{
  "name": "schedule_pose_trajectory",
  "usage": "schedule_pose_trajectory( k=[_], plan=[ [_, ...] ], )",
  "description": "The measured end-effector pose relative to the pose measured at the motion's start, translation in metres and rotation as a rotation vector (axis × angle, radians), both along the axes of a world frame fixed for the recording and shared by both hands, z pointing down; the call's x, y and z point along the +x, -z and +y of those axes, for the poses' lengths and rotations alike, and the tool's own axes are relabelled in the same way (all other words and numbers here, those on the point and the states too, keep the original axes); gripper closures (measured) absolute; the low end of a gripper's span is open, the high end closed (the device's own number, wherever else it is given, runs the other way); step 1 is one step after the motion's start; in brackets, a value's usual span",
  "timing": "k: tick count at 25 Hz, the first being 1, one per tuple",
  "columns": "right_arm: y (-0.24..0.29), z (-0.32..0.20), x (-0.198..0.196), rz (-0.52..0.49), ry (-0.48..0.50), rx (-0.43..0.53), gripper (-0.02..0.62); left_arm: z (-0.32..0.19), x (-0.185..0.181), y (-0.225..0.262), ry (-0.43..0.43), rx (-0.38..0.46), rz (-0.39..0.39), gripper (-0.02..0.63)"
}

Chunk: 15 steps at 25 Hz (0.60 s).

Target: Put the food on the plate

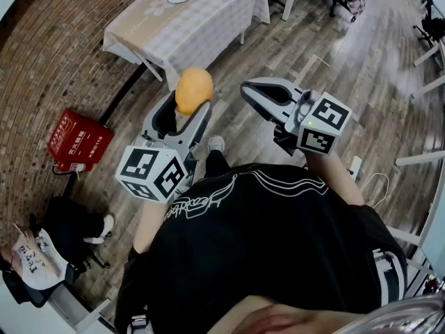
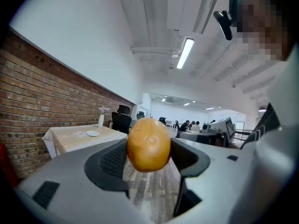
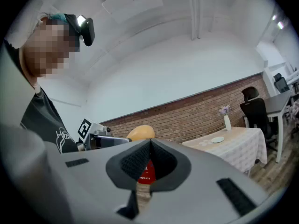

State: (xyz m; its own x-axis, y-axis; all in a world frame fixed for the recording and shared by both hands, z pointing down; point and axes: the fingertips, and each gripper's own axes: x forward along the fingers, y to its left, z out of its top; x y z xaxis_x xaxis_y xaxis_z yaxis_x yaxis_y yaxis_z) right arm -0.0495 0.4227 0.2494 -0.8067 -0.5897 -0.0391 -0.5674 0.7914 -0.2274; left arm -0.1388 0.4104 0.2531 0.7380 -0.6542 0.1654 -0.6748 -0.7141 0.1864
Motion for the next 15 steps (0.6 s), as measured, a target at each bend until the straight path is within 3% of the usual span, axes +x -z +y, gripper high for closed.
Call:
schedule_pose_trajectory(
  k=[7, 15],
  plan=[
    [0.006, 0.017, 0.016, 0.014, -0.024, 0.01, 0.598, 0.017, 0.018, 0.008, -0.015, 0.009, 0.008, 0.313],
    [0.001, 0.0, 0.036, -0.01, -0.068, -0.018, 0.598, -0.002, 0.032, 0.005, -0.037, -0.005, 0.023, 0.313]
  ],
)
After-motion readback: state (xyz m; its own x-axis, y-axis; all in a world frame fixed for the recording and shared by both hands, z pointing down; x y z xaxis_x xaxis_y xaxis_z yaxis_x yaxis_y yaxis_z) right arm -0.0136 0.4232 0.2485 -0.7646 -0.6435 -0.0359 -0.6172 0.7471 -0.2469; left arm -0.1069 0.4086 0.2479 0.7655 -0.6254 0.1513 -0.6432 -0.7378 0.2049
